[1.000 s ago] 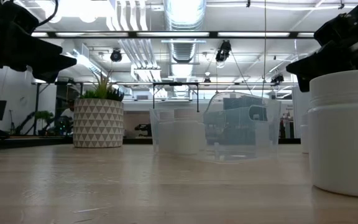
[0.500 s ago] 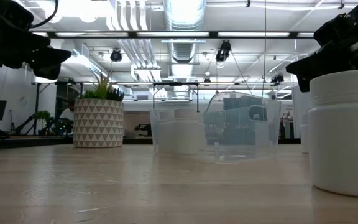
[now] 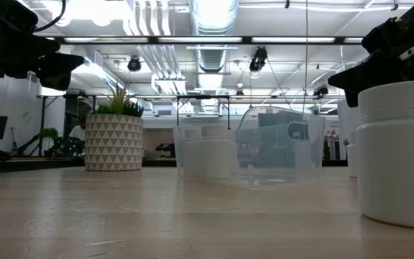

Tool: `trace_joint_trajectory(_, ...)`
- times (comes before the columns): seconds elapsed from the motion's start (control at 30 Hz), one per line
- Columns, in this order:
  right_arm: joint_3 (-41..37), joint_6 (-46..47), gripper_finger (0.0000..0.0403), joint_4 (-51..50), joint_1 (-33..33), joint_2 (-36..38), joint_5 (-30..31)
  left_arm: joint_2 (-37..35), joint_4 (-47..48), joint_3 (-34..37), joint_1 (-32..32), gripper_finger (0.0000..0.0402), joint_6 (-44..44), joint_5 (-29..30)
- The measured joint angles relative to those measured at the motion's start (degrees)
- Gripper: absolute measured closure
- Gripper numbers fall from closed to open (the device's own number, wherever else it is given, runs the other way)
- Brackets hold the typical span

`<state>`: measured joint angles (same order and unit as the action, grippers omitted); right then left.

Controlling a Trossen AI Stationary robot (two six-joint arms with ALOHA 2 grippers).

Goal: Pick and place pill bottles into a basket
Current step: Put the white medicine bottle in the transparent bin

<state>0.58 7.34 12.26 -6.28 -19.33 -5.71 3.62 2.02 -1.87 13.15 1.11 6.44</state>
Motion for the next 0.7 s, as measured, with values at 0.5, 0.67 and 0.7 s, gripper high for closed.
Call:
trace_joint_trajectory(0.5, 0.0, -1.38, 0.039, 0.41, 0.0, 0.04, 8.46, 3.05, 0.07, 0.0, -0.02, 0.0183, -0.01, 0.04)
trace_joint_trajectory(0.67, 0.18, -1.95, 0.0387, 0.85, 0.0, 0.04, 8.52, 4.62, 0.06, 0.0, 0.0, 0.0183, -0.02, 0.07)
trace_joint_trajectory(0.7, 0.51, -2.02, 0.0382, 0.8, 0.0, 0.03, 8.5, 4.92, 0.04, 0.0, 0.0, 0.0183, 0.0, 0.07)
